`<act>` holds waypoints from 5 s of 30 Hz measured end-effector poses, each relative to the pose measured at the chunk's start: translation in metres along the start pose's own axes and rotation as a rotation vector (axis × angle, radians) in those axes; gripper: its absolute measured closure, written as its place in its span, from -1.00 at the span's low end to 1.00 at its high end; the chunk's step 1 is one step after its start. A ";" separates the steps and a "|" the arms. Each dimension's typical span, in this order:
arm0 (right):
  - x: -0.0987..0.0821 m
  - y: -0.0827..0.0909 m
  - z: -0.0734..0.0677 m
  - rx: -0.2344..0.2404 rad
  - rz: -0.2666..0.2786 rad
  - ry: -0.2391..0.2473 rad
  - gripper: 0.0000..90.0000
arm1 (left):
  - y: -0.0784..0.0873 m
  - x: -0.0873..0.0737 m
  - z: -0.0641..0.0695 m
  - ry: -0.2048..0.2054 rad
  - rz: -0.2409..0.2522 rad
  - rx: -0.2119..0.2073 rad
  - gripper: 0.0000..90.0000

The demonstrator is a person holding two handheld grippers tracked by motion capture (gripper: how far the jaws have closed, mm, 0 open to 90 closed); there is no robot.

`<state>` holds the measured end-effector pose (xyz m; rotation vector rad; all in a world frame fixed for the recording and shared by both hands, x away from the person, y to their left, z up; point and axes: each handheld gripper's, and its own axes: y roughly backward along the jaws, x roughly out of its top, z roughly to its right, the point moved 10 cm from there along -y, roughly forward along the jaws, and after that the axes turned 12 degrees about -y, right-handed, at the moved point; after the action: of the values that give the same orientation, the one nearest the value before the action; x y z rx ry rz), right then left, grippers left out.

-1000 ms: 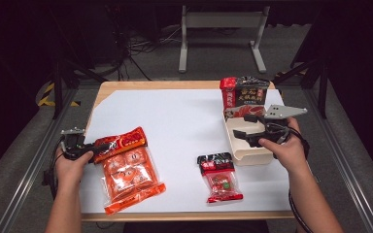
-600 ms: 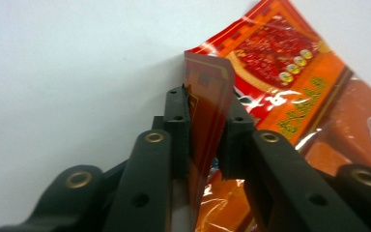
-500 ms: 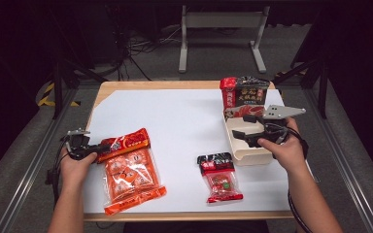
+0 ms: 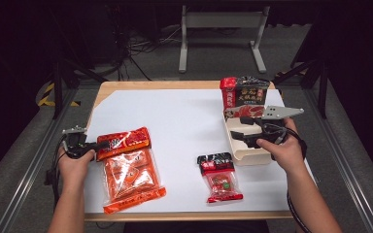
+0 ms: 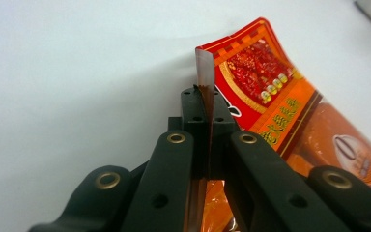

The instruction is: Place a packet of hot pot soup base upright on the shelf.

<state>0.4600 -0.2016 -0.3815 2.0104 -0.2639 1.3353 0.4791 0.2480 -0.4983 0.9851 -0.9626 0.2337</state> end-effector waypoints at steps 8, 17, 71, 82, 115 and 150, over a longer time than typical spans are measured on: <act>-0.003 0.001 -0.002 -0.020 -0.045 0.053 0.11 | 0.016 0.018 0.010 -0.033 0.055 0.010 1.00; -0.003 0.004 -0.008 0.003 -0.066 0.053 0.36 | 0.030 0.038 0.024 -0.067 0.118 0.008 1.00; 0.019 0.001 -0.053 0.112 -0.017 0.046 0.41 | 0.108 0.147 0.175 -0.434 0.472 -0.148 1.00; 0.027 -0.009 -0.063 0.153 0.039 0.046 -0.13 | 0.096 0.155 0.197 -0.490 0.437 -0.202 1.00; 0.024 -0.038 -0.054 0.263 0.067 0.085 -0.58 | 0.057 0.199 0.264 -0.572 0.449 -0.361 1.00; 0.000 -0.067 -0.091 0.457 -0.030 0.159 -0.29 | 0.053 0.196 0.266 -0.563 0.474 -0.375 1.00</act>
<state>0.4284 -0.0937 -0.3898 2.2423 0.1610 1.6377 0.4089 0.0214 -0.2618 0.4640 -1.6880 0.1603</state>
